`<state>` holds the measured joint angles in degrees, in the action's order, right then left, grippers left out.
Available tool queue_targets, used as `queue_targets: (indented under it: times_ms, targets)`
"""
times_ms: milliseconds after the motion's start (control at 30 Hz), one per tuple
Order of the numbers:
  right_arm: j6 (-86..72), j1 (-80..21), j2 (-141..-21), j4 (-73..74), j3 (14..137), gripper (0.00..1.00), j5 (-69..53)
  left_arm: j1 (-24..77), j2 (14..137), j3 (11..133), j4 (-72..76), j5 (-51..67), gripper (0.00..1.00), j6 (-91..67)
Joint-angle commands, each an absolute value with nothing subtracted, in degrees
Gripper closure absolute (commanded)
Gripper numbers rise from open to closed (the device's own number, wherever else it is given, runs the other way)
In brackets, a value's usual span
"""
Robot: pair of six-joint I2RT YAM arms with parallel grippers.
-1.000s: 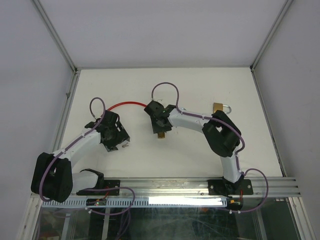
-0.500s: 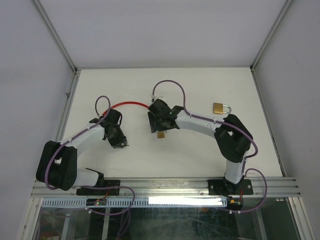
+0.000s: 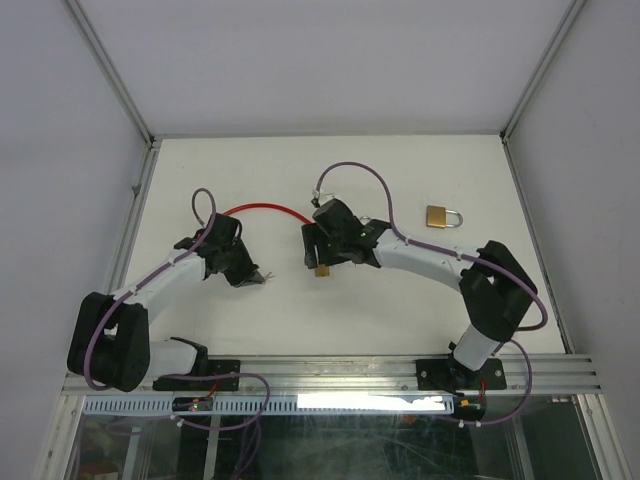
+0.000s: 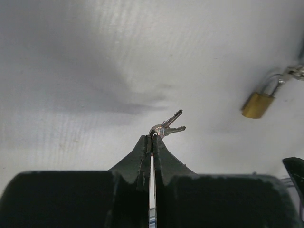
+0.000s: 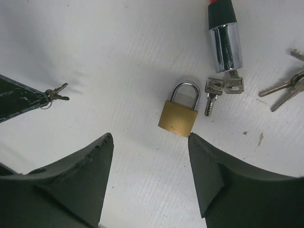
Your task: Unlock with the key
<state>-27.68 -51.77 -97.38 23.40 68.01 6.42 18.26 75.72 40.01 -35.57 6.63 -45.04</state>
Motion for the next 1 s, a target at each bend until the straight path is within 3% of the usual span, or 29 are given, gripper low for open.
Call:
queue_targets:
  times_ms: [0, 400, 967]
  targets:
    - [-30.73, -49.70, -90.17, 14.25, 64.93, 0.33, -0.34, 17.76, 69.44, 38.28, -25.35, 15.51, 1.00, -50.57]
    - [-44.41, -48.91, -80.35, -2.30, 54.70, 0.41, -8.01, 18.18, 60.68, 31.31, -7.77, 21.49, 1.00, -66.72]
    - [-53.68, -49.58, -80.94, -12.72, 49.91, 0.52, -5.34, 25.34, 60.22, 32.38, -2.08, 19.47, 1.00, -72.59]
